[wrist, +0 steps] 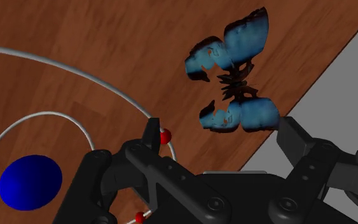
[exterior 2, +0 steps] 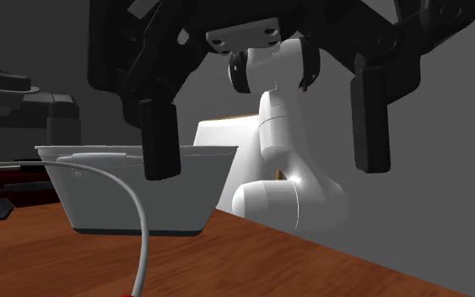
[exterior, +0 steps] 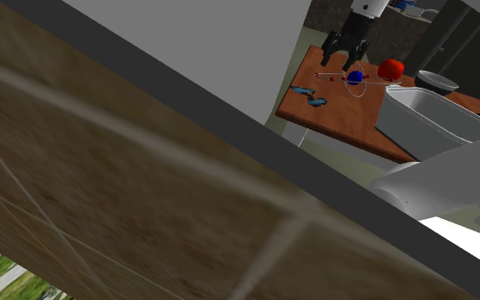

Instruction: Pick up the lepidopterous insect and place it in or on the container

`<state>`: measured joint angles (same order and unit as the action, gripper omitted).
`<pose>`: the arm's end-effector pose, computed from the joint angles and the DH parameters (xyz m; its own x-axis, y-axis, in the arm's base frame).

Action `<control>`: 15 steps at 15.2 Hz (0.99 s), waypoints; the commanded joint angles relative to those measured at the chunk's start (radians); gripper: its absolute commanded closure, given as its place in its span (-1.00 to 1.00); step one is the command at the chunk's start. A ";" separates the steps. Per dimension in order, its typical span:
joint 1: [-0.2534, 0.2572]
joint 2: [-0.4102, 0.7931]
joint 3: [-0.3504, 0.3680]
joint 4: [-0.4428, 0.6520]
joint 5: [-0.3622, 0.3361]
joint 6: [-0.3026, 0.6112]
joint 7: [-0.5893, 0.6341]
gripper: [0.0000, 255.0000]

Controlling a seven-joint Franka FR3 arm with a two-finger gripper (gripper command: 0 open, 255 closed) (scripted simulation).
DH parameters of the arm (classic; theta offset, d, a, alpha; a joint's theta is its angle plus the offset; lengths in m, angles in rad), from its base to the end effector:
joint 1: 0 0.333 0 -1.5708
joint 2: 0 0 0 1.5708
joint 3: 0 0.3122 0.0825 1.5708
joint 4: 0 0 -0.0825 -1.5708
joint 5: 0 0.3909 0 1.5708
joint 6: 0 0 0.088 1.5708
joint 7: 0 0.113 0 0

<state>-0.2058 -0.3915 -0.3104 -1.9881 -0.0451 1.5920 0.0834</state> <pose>0.3719 -0.2419 0.6023 0.8395 -0.5426 -0.0272 -0.5431 -0.8368 -0.0697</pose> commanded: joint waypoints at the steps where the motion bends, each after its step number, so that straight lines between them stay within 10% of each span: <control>1: -0.014 0.027 -0.028 0.030 0.008 -0.011 -0.006 -1.00; 15: -0.017 0.007 -0.027 -0.089 0.002 0.090 -0.002 -1.00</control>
<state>-0.2230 -0.3840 -0.3371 -2.0772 -0.0430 1.6822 0.0817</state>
